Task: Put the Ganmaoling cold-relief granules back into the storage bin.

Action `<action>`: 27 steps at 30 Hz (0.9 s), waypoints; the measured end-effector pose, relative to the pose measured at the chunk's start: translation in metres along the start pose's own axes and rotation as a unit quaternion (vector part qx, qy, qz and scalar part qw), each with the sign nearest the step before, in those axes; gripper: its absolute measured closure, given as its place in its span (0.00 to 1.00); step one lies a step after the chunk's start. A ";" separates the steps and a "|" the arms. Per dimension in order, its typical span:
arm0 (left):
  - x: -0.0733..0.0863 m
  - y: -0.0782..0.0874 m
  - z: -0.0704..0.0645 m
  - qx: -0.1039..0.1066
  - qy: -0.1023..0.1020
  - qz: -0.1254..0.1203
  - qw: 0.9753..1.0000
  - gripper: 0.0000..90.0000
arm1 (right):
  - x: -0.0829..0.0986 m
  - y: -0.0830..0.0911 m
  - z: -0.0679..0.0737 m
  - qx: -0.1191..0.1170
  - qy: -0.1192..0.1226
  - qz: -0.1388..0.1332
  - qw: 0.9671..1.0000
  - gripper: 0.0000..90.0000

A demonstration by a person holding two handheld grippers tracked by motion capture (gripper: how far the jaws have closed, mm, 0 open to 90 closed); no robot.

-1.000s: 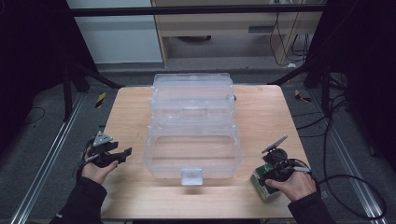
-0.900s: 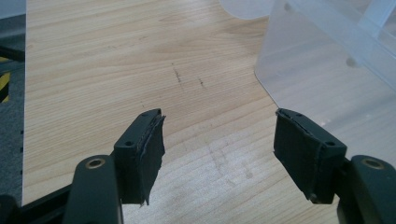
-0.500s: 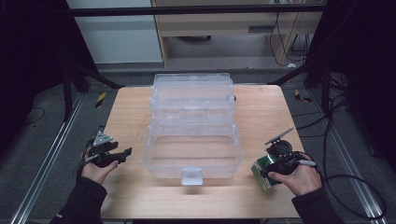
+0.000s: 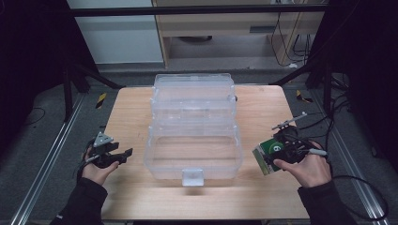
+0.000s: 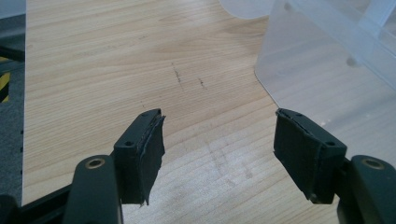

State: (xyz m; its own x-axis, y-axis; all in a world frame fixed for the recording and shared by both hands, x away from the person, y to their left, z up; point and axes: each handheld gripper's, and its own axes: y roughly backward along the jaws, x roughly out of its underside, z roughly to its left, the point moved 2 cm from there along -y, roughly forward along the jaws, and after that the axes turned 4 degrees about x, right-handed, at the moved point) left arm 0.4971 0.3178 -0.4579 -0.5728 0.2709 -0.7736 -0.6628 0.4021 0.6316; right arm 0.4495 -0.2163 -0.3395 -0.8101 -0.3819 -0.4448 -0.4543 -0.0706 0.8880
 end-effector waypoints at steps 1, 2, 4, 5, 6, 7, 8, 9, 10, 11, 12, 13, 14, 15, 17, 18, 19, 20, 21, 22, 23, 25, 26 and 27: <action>0.000 0.000 0.000 0.000 0.000 0.000 1.000 0.36 | -0.001 0.002 0.000 0.000 0.001 -0.006 1.000 0.21; 0.000 0.000 0.000 0.000 0.000 0.000 1.000 0.36 | -0.003 0.004 0.000 -0.001 0.002 -0.012 1.000 0.21; 0.000 0.000 0.000 0.000 0.000 0.000 1.000 0.36 | -0.007 0.010 0.000 -0.002 0.004 -0.023 1.000 0.21; 0.000 0.000 0.000 0.000 0.000 0.000 1.000 0.36 | -0.009 0.012 0.000 -0.003 0.006 -0.033 0.999 0.21; 0.000 0.000 0.000 0.000 0.000 0.000 1.000 0.36 | -0.010 0.015 -0.001 -0.003 0.007 -0.040 0.999 0.21; 0.000 0.000 0.000 0.000 0.000 0.000 1.000 0.36 | -0.012 0.016 -0.001 -0.004 0.011 -0.046 0.999 0.21; 0.000 0.000 0.000 0.000 0.000 0.000 1.000 0.36 | -0.015 0.019 -0.001 -0.004 0.013 -0.054 0.998 0.21; 0.000 0.000 0.000 0.000 0.000 0.000 1.000 0.36 | -0.016 0.021 -0.001 -0.005 0.015 -0.060 0.998 0.21; 0.000 0.000 0.000 -0.001 -0.001 0.000 1.000 0.36 | -0.018 0.023 0.000 -0.006 0.018 -0.066 0.998 0.21; 0.000 0.000 0.000 -0.001 -0.001 0.000 1.000 0.36 | -0.020 0.024 0.000 -0.008 0.022 -0.072 0.997 0.21; 0.000 0.000 0.000 -0.001 -0.001 0.000 1.000 0.36 | -0.022 0.026 0.001 -0.010 0.025 -0.076 0.997 0.21; 0.000 0.000 0.000 -0.001 -0.001 0.000 1.000 0.36 | -0.023 0.027 0.001 -0.013 0.030 -0.081 0.996 0.21; 0.000 0.000 0.000 -0.001 -0.001 0.000 1.000 0.36 | -0.025 0.028 0.002 -0.012 0.033 -0.084 0.996 0.21; 0.000 0.000 0.000 -0.001 -0.001 0.000 1.000 0.36 | -0.027 0.029 0.003 -0.014 0.039 -0.092 0.995 0.21; 0.000 0.000 0.000 -0.001 -0.001 0.000 1.000 0.36 | -0.029 0.031 0.005 -0.017 0.048 -0.101 0.994 0.21; 0.000 0.000 0.000 -0.001 -0.001 0.000 1.000 0.36 | -0.031 0.032 0.007 -0.020 0.054 -0.106 0.993 0.21; 0.000 0.000 0.000 -0.001 -0.001 0.000 1.000 0.36 | -0.032 0.033 0.008 -0.021 0.059 -0.110 0.992 0.21; 0.000 0.000 0.000 -0.001 -0.001 0.000 1.000 0.36 | -0.035 0.034 0.009 -0.027 0.071 -0.117 0.990 0.21; 0.000 0.000 0.000 0.000 -0.001 0.000 1.000 0.36 | -0.036 0.034 0.010 -0.028 0.073 -0.119 0.990 0.21; 0.000 0.000 0.000 0.000 -0.001 0.000 1.000 0.36 | -0.038 0.034 0.011 -0.032 0.084 -0.127 0.988 0.21; 0.000 0.000 0.000 0.000 0.000 0.000 1.000 0.36 | -0.040 0.035 0.013 -0.037 0.093 -0.133 0.986 0.21; 0.000 0.000 0.000 0.000 -0.001 0.000 1.000 0.36 | -0.043 0.035 0.015 -0.041 0.102 -0.135 0.985 0.21; 0.000 0.000 0.001 0.000 0.000 0.000 1.000 0.36 | -0.045 0.035 0.016 -0.042 0.106 -0.137 0.984 0.21; 0.000 0.000 0.001 0.000 0.000 0.000 1.000 0.36 | -0.046 0.035 0.017 -0.045 0.111 -0.139 0.983 0.21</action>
State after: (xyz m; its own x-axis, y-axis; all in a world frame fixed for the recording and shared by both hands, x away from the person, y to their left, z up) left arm 0.4974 0.3183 -0.4583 -0.5735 0.2711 -0.7731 -0.6623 0.4020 0.6323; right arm 0.4643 -0.1861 -0.2899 -0.5545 -0.5272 -0.6439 -0.6036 -0.2779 0.7473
